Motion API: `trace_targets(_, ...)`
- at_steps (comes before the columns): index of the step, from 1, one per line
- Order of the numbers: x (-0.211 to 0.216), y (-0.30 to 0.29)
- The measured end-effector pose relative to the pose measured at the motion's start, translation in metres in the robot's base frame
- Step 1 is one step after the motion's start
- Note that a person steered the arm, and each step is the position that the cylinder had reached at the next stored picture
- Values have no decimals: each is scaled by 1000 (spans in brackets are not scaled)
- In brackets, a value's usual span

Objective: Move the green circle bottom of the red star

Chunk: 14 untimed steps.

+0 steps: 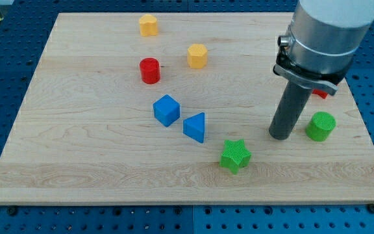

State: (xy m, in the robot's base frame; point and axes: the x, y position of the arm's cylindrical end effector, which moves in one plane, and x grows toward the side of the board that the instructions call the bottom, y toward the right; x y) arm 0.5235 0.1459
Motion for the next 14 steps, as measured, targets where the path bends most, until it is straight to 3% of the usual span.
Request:
trace_targets(4, -15, 88)
trace_targets(5, 18, 89)
trace_targets(7, -1, 114)
trace_targets(9, 29, 144)
trace_targets(10, 5, 166)
trace_targets(12, -33, 131)
trace_targets(13, 4, 130)
trace_targets(14, 16, 105)
